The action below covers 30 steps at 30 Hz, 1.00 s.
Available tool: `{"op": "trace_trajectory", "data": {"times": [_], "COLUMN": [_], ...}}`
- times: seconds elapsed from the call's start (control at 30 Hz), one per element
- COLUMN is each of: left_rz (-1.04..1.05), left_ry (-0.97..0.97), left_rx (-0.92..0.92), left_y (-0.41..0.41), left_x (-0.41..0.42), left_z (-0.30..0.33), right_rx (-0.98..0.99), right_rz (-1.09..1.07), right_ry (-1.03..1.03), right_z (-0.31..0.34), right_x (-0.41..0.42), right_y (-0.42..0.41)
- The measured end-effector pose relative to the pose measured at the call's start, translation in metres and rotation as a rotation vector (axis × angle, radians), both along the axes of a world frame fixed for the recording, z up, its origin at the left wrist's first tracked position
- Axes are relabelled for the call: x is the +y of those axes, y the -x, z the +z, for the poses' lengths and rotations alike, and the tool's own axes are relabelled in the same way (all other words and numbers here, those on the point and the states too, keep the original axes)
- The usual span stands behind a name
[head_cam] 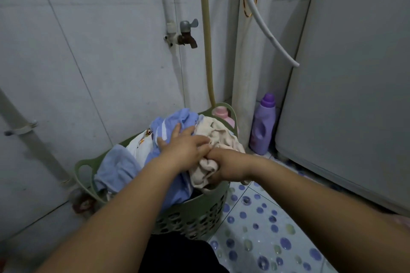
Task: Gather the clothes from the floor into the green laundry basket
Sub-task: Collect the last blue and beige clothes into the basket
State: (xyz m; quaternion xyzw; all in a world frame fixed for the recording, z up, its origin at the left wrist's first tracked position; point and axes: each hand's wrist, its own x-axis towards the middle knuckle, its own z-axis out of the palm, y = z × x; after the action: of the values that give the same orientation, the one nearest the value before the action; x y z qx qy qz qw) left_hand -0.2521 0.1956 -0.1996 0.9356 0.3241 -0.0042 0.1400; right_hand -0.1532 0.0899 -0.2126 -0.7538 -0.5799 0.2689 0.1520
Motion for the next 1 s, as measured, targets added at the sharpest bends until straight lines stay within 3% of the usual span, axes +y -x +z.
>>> {"op": "trace_trajectory", "data": {"times": [0.1, 0.2, 0.27, 0.33, 0.47, 0.53, 0.63, 0.77, 0.83, 0.9, 0.93, 1.0], "left_rz": [0.023, 0.071, 0.119, 0.136, 0.193, 0.234, 0.303, 0.393, 0.383, 0.337, 0.31, 0.268], "left_ry": [0.078, 0.091, 0.056, -0.005, -0.084, -0.087, -0.078, -0.137, -0.139, -0.119, -0.1, -0.039], "left_rx": [0.145, 0.192, 0.211, 0.247, 0.273, 0.269, 0.258, 0.231, 0.215, 0.209, 0.209, 0.214], "left_y": [0.008, 0.019, 0.021, 0.018, 0.016, 0.02, 0.024, 0.021, 0.018, 0.019, 0.02, 0.023], "left_x": [0.019, 0.03, 0.027, 0.021, 0.026, 0.032, 0.043, 0.052, 0.048, 0.04, 0.035, 0.029], "left_z": [-0.015, -0.026, -0.026, -0.025, -0.033, -0.033, -0.034, -0.036, -0.037, -0.036, -0.035, -0.032], "right_rx": [0.123, 0.068, -0.114, -0.112, -0.035, -0.079, -0.061, -0.091, -0.085, -0.081, -0.105, -0.277], "right_rz": [-0.119, -0.566, -0.723, -0.753, -0.728, -0.753, -0.816, -0.616, -0.528, -0.453, -0.401, -0.252], "right_ry": [-0.072, -0.301, -0.135, 0.099, 0.096, -0.009, -0.356, -0.723, -0.782, -0.698, -0.554, -0.049], "right_z": [0.004, -0.013, -0.032, -0.051, -0.073, -0.068, -0.041, 0.0, 0.002, -0.006, -0.012, -0.021], "right_x": [-0.008, -0.009, -0.009, -0.01, -0.006, -0.003, 0.002, 0.011, 0.016, 0.015, 0.013, 0.006], "right_y": [-0.014, -0.044, -0.061, -0.067, -0.068, -0.067, -0.066, -0.059, -0.054, -0.048, -0.047, -0.041]}}
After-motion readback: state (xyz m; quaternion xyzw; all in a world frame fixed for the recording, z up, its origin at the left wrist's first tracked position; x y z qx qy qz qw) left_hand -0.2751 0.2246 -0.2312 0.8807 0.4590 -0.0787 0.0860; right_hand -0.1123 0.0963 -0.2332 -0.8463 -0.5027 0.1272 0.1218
